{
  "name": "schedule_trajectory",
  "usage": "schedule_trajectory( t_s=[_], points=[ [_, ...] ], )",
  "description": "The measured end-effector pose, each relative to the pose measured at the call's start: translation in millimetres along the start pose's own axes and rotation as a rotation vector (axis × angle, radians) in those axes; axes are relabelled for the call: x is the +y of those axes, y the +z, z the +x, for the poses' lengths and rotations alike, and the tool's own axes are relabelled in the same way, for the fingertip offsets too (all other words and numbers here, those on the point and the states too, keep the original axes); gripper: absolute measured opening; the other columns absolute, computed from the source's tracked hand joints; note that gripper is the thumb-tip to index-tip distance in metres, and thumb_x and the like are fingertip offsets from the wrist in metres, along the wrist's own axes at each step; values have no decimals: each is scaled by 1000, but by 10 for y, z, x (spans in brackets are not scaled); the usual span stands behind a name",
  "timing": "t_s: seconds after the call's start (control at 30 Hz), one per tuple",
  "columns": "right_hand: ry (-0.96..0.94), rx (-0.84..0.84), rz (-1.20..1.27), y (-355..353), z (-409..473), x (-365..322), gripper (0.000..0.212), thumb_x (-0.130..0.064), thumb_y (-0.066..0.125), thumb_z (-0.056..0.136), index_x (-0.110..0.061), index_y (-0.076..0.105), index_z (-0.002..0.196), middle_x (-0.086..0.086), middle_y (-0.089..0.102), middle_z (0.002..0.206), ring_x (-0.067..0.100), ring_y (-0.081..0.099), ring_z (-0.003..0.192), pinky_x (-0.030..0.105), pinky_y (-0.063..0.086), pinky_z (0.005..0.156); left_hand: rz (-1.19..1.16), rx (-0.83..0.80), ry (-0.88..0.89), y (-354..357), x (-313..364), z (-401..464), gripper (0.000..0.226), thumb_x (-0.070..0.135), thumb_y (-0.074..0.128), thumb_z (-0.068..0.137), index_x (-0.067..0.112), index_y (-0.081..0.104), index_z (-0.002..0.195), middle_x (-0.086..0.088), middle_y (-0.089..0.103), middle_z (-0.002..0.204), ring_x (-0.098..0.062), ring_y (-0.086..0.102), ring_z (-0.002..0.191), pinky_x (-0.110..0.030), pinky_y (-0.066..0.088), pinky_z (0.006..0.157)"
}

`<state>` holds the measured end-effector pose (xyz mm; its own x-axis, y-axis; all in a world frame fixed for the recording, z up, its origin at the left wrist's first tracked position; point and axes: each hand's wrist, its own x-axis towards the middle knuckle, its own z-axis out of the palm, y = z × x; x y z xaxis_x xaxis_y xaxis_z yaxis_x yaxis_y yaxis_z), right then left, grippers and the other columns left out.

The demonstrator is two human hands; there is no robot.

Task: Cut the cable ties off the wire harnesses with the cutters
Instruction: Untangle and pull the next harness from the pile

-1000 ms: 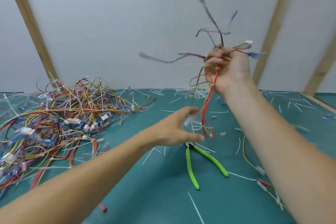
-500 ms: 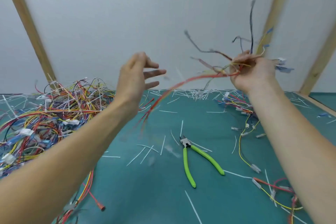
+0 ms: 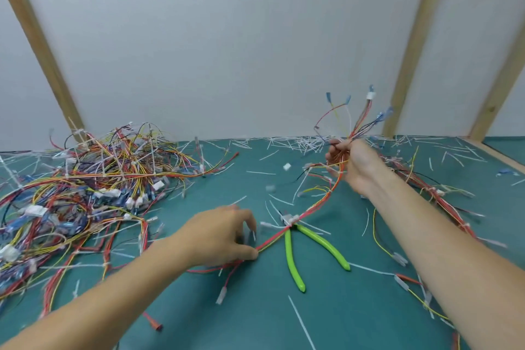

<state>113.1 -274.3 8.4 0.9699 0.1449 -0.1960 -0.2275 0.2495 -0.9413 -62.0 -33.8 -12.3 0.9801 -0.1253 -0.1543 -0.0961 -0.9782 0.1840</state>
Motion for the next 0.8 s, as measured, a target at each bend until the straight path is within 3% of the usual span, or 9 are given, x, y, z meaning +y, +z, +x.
schedule_trajectory(
  t_s=[0.07, 0.17, 0.33, 0.43, 0.53, 0.6, 0.67, 0.7, 0.8],
  points=[
    [-56, 107, -176, -96, 77, 91, 31, -7, 40, 100, -19, 69, 97, -4, 63, 77, 12, 57, 72, 30, 43, 67, 10, -24, -22, -31, -137, -33, 64, 68, 72, 75, 37, 49, 126, 15, 51, 119, -6, 51, 107, -33, 46, 95],
    [-213, 262, -726, -281, 175, 260, 21, -20, 58, 99, -10, 76, 105, 9, 72, 98, 27, 65, 95, 34, 47, 77, 40, -110, -46, -77, -306, -107, 69, 68, 75, 72, 35, 47, 126, 16, 48, 121, -8, 53, 109, -31, 44, 94],
    [-153, 191, -1561, -340, 33, 270, 41, -51, 58, 97, -11, 63, 101, 19, 69, 118, 38, 64, 111, 39, 46, 81, 145, 78, 13, -41, -338, -23, 20, 43, 65, 90, 36, 59, 108, 19, 53, 108, -6, 54, 105, -26, 36, 81],
    [-313, 231, -1831, -137, -250, 145, 34, -42, 52, 98, -12, 66, 106, 17, 69, 118, 37, 66, 110, 37, 40, 75, 165, 202, -18, -18, -322, 127, 16, 33, 58, 96, 33, 58, 111, 11, 52, 116, -13, 47, 117, -33, 37, 92],
    [-636, 267, -1819, 129, -587, 113, 26, -39, 54, 94, -17, 67, 91, 12, 73, 102, 34, 68, 98, 35, 37, 68, 71, 342, -62, 9, -223, 303, 15, 29, 58, 97, 31, 57, 113, 6, 49, 120, -18, 45, 119, -38, 38, 96],
    [-791, 48, -1597, 353, -771, 196, 27, -44, 59, 93, -25, 68, 110, 0, 72, 109, 26, 64, 107, 36, 43, 73, -163, 478, 13, -25, -68, 416, 12, 20, 60, 97, 25, 61, 108, 3, 53, 113, -17, 53, 109, -38, 43, 92],
    [-758, -209, -1452, 521, -859, 388, 41, -43, 62, 94, -31, 56, 133, -8, 66, 125, 19, 56, 120, 39, 46, 93, -412, 567, 144, -74, 124, 469, 14, 5, 61, 95, 18, 65, 99, 2, 59, 100, -9, 60, 91, -31, 48, 84],
    [-735, -244, -1439, 547, -854, 504, 42, -41, 61, 96, -29, 53, 135, -6, 66, 127, 21, 56, 120, 41, 44, 98, -475, 594, 196, -80, 194, 467, 17, 1, 62, 93, 16, 67, 96, 3, 62, 95, -4, 61, 86, -22, 48, 80],
    [-736, -190, -1249, 422, -762, 756, 20, -32, 56, 103, -23, 63, 120, 0, 71, 106, 26, 62, 104, 39, 44, 87, -568, 645, 237, 16, 199, 403, 12, 4, 66, 93, 15, 70, 96, 7, 69, 92, -4, 65, 88, -10, 44, 77]
  ],
)
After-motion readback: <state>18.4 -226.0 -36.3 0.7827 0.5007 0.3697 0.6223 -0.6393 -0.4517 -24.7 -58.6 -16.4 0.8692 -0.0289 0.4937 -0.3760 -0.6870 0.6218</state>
